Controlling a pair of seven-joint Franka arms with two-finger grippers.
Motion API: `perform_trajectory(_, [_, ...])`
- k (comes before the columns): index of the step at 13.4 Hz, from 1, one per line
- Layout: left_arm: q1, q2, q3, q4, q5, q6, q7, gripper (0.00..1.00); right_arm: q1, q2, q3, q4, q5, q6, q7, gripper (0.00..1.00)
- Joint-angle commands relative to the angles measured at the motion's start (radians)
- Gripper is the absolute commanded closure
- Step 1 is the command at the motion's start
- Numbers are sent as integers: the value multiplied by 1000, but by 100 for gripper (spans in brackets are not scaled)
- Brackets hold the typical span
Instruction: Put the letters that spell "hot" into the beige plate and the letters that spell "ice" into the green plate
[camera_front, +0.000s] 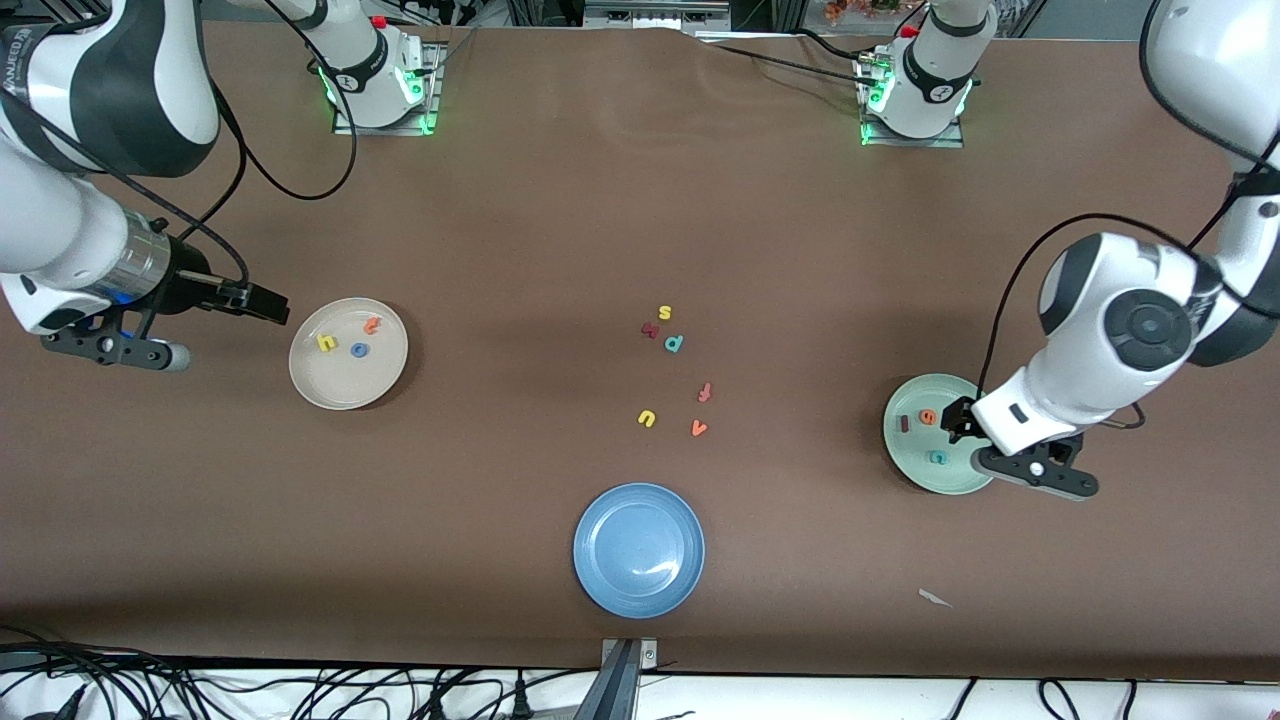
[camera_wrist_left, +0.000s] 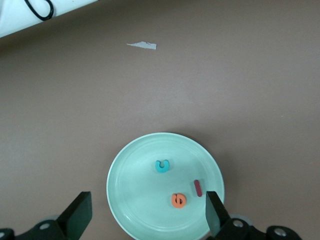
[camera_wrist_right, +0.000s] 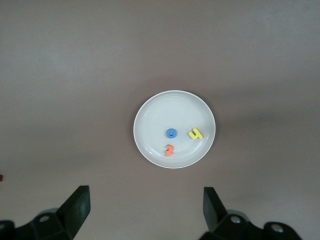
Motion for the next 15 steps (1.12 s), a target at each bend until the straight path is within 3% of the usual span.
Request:
perform_trajectory(1, [-11, -35, -6, 42, -51, -106, 22, 0, -201, 13, 205, 74, -50, -27, -12, 0])
perform_trajectory(3, [-2, -78, -26, 74, -58, -190, 23, 0, -353, 4, 371, 76, -120, -27, -7, 0])
perform_trajectory(6, [-2, -144, -36, 135, -172, -342, 25, 0, -615, -13, 664, 76, -206, -16, -4, 0])
perform_trajectory(7, [-14, -190, -16, 134, -205, -350, 32, 0, -654, -22, 712, 75, -241, -14, 0, 0])
perform_trajectory(12, [-25, -289, 1, 151, -264, -408, 66, 0, -660, -23, 723, 64, -234, 16, 6, 1])
perform_trajectory(13, [-32, -318, 35, 152, -336, -425, 65, 0, -660, -20, 723, 64, -234, 16, 6, 0])
perform_trajectory(15, [-124, -382, 201, 145, -470, -439, 63, 0, -660, -13, 721, 62, -234, 16, 5, 0])
